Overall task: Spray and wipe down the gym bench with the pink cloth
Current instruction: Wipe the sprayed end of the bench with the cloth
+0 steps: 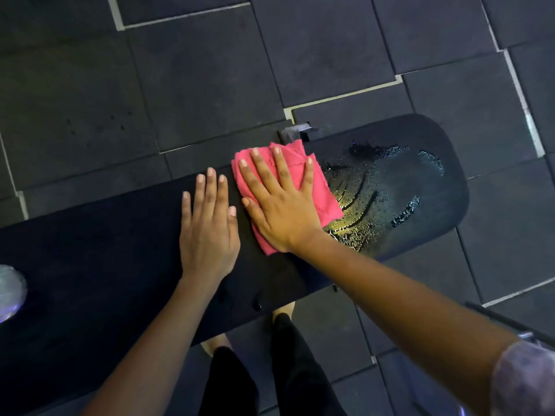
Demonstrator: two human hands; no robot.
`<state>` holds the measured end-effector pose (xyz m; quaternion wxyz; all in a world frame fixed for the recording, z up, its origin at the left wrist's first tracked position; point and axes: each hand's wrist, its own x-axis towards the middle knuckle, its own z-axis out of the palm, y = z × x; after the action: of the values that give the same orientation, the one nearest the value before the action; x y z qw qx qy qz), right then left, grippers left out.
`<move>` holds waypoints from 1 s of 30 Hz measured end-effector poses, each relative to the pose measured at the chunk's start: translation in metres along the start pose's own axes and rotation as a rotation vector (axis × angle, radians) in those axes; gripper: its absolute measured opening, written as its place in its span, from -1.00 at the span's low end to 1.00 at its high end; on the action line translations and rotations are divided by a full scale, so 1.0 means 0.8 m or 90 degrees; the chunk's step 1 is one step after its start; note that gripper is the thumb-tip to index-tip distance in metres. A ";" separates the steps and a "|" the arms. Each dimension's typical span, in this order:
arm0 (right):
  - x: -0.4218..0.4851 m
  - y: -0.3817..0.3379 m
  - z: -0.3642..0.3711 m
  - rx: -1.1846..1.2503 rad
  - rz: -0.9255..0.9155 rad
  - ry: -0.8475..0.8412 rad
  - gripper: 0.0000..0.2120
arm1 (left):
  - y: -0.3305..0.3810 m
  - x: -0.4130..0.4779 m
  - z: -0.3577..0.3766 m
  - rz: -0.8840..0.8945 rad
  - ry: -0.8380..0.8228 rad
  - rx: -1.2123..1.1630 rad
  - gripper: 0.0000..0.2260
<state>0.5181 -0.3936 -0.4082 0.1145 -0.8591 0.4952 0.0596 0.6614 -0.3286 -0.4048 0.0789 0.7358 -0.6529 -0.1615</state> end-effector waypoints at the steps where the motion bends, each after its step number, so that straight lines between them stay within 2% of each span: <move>1: 0.000 0.007 -0.002 0.007 -0.014 0.002 -0.43 | 0.002 0.001 0.000 0.000 -0.002 0.015 -0.52; 7: -0.004 0.063 -0.010 -0.007 -0.032 0.008 -0.43 | 0.005 -0.009 0.002 0.035 -0.018 0.053 -0.49; 13: -0.007 0.105 -0.018 -0.013 0.083 0.036 -0.43 | 0.012 -0.015 0.004 0.016 -0.010 0.034 -0.49; 17: 0.007 0.090 -0.029 0.135 0.175 0.108 -0.44 | 0.021 -0.014 0.006 0.010 -0.012 0.009 -0.49; 19: 0.009 0.074 -0.031 0.150 0.091 0.095 -0.47 | 0.025 -0.012 0.009 0.011 -0.010 0.010 -0.49; 21: 0.003 0.065 -0.021 0.036 -0.021 0.041 -0.48 | 0.027 -0.011 0.010 0.000 -0.006 0.016 -0.49; 22: 0.001 0.067 -0.018 0.000 -0.038 0.019 -0.48 | 0.028 -0.011 0.010 -0.003 -0.006 0.014 -0.50; 30: -0.009 0.112 -0.016 -0.015 -0.005 0.036 -0.46 | 0.054 -0.002 0.014 0.080 -0.023 0.002 -0.51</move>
<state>0.4372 -0.4342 -0.4063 0.0908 -0.8636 0.4943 0.0406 0.6168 -0.3317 -0.4006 0.0758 0.6907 -0.6993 -0.1680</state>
